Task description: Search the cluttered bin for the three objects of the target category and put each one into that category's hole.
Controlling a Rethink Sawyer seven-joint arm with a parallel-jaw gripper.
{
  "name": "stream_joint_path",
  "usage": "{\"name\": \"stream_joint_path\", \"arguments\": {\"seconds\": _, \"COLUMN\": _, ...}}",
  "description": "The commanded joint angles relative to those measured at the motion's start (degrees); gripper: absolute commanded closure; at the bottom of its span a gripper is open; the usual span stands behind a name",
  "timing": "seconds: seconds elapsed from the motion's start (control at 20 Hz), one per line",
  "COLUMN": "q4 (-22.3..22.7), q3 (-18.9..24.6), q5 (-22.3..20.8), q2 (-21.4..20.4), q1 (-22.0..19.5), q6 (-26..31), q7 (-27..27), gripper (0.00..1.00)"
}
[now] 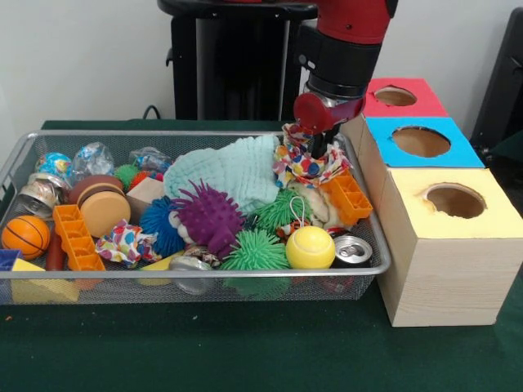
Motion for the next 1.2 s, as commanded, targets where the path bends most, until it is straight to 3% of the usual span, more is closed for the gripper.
{"name": "stream_joint_path", "arguments": {"seconds": 0.05, "q4": -3.16, "q3": -1.04, "q5": 3.44, "q2": 2.29, "q1": 1.66, "q6": 2.94, "q7": 12.27, "gripper": 1.00}}
{"name": "stream_joint_path", "arguments": {"seconds": 0.35, "q4": -2.42, "q3": -1.05, "q5": 3.66, "q2": 1.92, "q1": 1.23, "q6": 2.19, "q7": 10.52, "gripper": 1.00}}
{"name": "stream_joint_path", "arguments": {"seconds": 0.4, "q4": -2.22, "q3": -1.24, "q5": 3.94, "q2": 1.84, "q1": 1.22, "q6": 2.27, "q7": 10.72, "gripper": 0.00}}
{"name": "stream_joint_path", "arguments": {"seconds": 1.05, "q4": -0.48, "q3": -2.02, "q5": 5.18, "q2": 2.39, "q1": -0.22, "q6": -3.58, "q7": 12.82, "gripper": 0.00}}
{"name": "stream_joint_path", "arguments": {"seconds": 1.2, "q4": -2.55, "q3": -0.12, "q5": 3.41, "q2": 2.76, "q1": -2.54, "q6": -2.54, "q7": 7.79, "gripper": 0.00}}
